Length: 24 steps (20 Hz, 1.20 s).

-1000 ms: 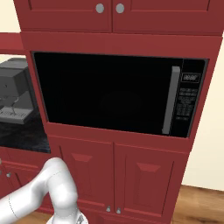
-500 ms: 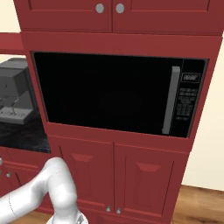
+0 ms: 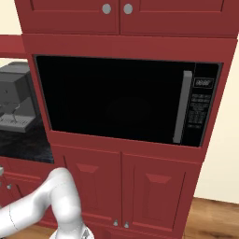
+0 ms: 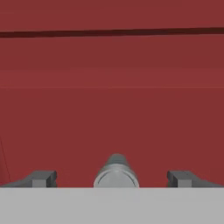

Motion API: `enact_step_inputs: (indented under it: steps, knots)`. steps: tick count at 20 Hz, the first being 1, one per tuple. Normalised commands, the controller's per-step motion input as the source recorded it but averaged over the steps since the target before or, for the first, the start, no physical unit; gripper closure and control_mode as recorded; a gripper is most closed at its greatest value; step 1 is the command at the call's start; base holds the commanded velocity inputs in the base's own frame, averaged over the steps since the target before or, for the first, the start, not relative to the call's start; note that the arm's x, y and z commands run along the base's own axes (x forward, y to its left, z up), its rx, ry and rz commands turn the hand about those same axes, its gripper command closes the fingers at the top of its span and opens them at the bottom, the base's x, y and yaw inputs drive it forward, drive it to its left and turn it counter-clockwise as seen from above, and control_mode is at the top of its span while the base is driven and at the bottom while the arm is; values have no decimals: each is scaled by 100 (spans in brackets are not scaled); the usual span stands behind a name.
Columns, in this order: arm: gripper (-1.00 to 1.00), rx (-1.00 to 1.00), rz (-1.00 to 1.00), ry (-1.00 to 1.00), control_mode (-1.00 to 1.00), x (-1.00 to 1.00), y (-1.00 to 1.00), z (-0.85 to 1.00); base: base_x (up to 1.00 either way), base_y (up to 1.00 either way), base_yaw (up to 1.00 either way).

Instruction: Take the pizza cutter from the drawer on the left and place it on the dining counter for cutting.

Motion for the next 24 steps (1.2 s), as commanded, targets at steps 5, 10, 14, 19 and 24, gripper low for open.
enact_step_inputs:
  steps: [5,10,14,19,24]
  knots:
    - [-100,0,0,-8,-100,16,0,-57,0,0,0]
    - [100,0,0,-3,-100,5,3,-37,0,0,0]
    - [100,0,0,0,-100,0,0,0,0,0,0]
    - [100,0,0,0,-100,0,0,0,0,0,0]
    - [100,0,0,4,-100,-24,0,-4,0,0,0]
